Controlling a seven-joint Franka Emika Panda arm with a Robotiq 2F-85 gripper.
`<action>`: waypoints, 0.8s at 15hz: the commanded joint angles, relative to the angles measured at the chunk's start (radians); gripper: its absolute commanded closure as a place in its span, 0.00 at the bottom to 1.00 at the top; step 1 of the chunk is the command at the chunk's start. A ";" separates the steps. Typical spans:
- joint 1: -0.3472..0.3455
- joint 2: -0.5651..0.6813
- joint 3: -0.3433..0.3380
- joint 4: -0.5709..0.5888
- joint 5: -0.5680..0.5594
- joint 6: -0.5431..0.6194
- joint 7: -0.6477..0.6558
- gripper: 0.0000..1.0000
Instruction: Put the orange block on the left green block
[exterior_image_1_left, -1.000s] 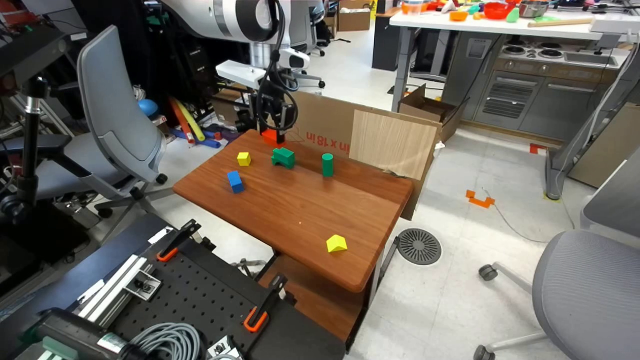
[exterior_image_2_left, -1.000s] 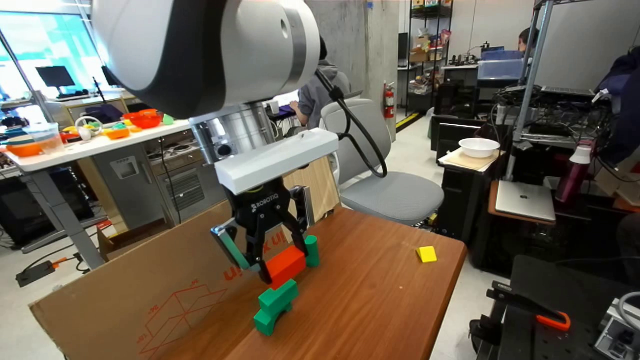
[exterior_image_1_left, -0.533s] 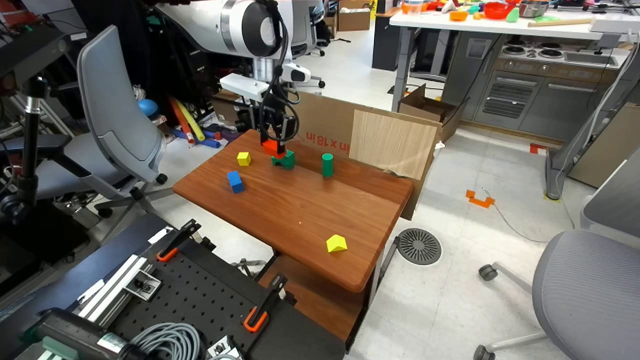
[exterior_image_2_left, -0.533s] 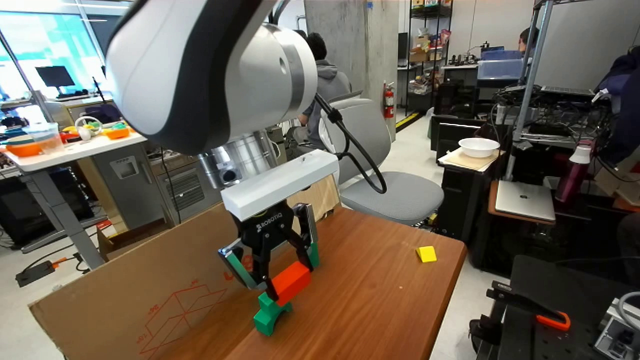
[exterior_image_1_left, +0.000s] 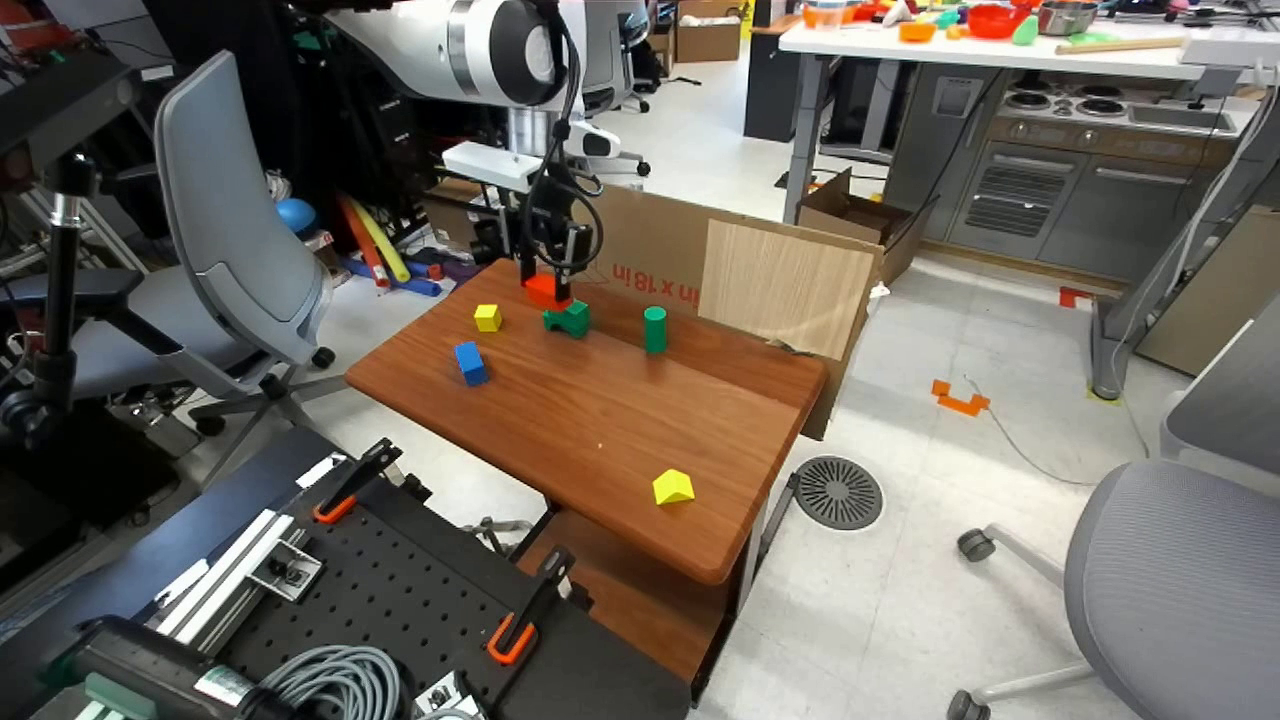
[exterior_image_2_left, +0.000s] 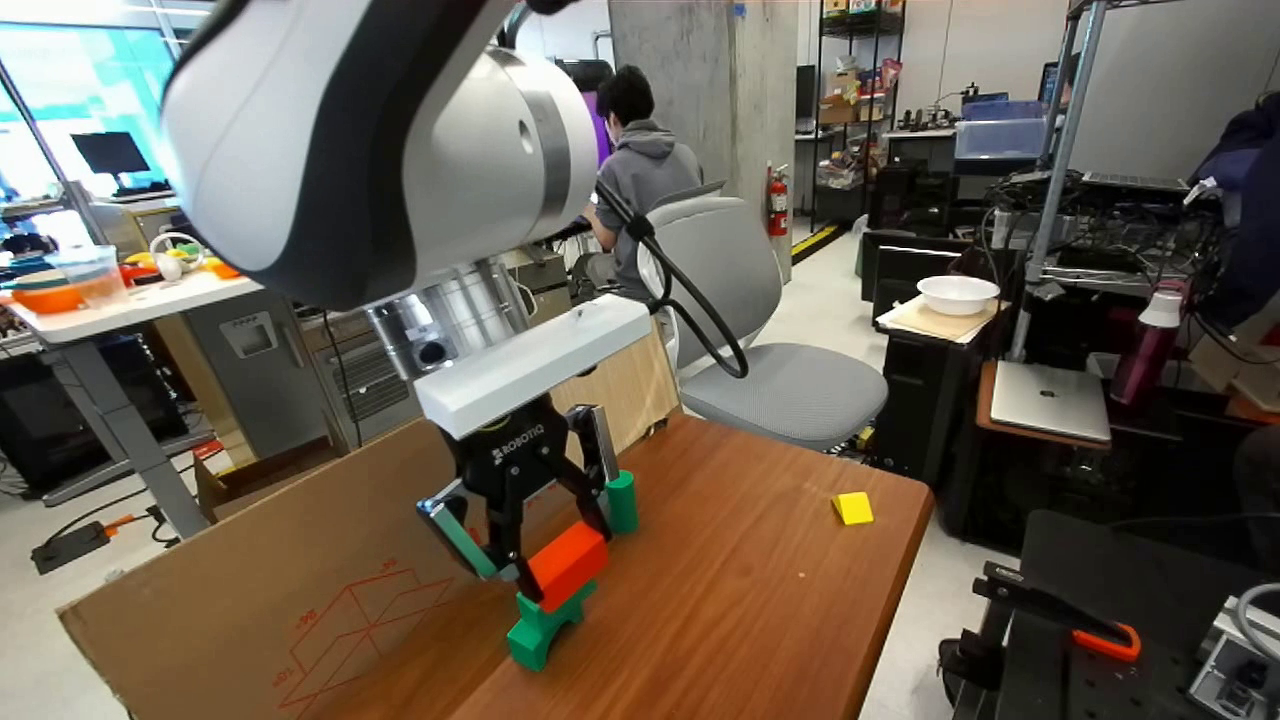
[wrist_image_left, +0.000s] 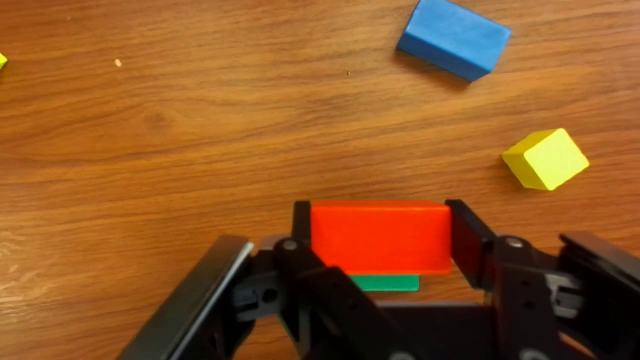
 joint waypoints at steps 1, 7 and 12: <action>0.009 0.044 -0.004 0.095 -0.015 -0.077 -0.021 0.59; 0.011 0.100 -0.010 0.182 -0.029 -0.130 -0.042 0.59; 0.019 0.145 -0.016 0.243 -0.072 -0.131 -0.063 0.59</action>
